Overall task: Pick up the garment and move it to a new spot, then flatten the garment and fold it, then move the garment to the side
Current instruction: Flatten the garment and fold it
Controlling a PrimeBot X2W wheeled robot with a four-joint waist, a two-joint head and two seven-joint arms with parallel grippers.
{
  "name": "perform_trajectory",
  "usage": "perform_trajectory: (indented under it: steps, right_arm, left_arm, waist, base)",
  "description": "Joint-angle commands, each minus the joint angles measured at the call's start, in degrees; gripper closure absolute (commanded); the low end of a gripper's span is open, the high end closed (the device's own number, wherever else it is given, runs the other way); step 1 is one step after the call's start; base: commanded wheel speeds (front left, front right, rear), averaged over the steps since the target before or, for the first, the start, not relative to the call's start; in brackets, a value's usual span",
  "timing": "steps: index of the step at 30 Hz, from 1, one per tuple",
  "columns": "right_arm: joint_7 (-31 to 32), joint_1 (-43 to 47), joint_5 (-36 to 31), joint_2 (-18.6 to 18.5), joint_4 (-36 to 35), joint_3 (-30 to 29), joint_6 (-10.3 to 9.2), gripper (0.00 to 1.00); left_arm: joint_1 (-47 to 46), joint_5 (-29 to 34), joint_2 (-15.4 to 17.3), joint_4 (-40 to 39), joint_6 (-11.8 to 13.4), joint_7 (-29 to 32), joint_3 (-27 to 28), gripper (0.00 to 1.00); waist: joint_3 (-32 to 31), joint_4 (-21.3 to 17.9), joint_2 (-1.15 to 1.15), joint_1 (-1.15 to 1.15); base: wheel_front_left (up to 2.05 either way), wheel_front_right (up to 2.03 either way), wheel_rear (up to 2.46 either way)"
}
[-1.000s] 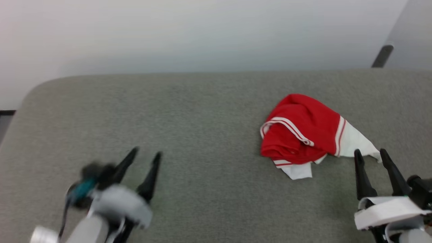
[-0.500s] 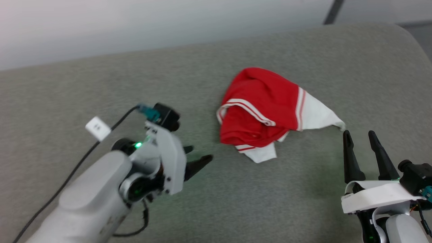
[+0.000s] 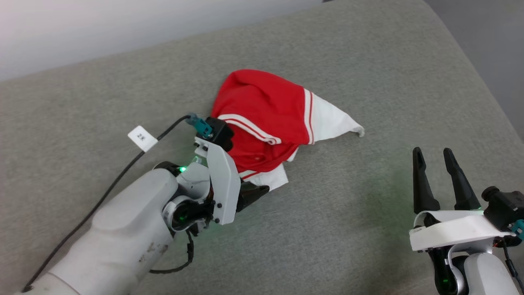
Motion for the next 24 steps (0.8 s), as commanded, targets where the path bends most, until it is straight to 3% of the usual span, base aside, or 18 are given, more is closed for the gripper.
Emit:
perform_trajectory:
  steps: [1,7,8,10,16,24]
  right_arm:
    - [-0.28,0.39,0.41,0.21,-0.26,-0.12,-0.02,0.00]
    - [-0.29,0.65,0.64,0.33,-0.27,0.39,-0.02,0.00]
    - [-0.29,0.52,0.66,0.35,-0.30,0.46,-0.02,0.00]
    - [-0.29,0.30,0.78,0.37,-0.38,0.34,-0.02,0.00]
    - [-0.28,1.12,1.06,0.41,-0.51,-0.88,-0.02,0.00]
    - [-0.28,1.64,0.57,0.37,0.25,0.44,-0.02,0.00]
  left_arm:
    - [-0.34,-0.43,-0.22,0.83,-0.14,-0.34,-0.81,0.00]
    - [-2.05,-1.28,-1.09,4.91,-0.01,-2.80,-2.26,0.02]
    - [-2.32,-1.45,-1.35,5.57,-0.01,-3.22,-2.40,0.44]
    - [-2.91,-1.29,-1.66,6.63,-0.01,-4.46,-3.02,0.97]
    - [-5.45,0.73,0.57,6.74,-0.02,-8.37,-6.34,1.00]
    - [-12.46,11.29,9.78,8.39,-0.03,-17.71,-11.49,1.00]
  waist:
    - [0.84,-1.49,0.00,0.00]
    - [0.86,-1.89,0.00,0.00]
    - [0.87,-1.88,0.00,0.00]
    - [0.84,-1.69,0.00,0.00]
    - [-0.31,0.91,0.00,0.00]
    - [-3.13,6.14,0.00,0.00]
  base:
    - [0.00,0.00,0.00]
    - [0.00,0.00,0.00]
    - [0.00,0.00,0.00]
    - [0.00,0.00,0.00]
    - [0.00,0.00,0.00]
    - [0.00,0.00,0.00]
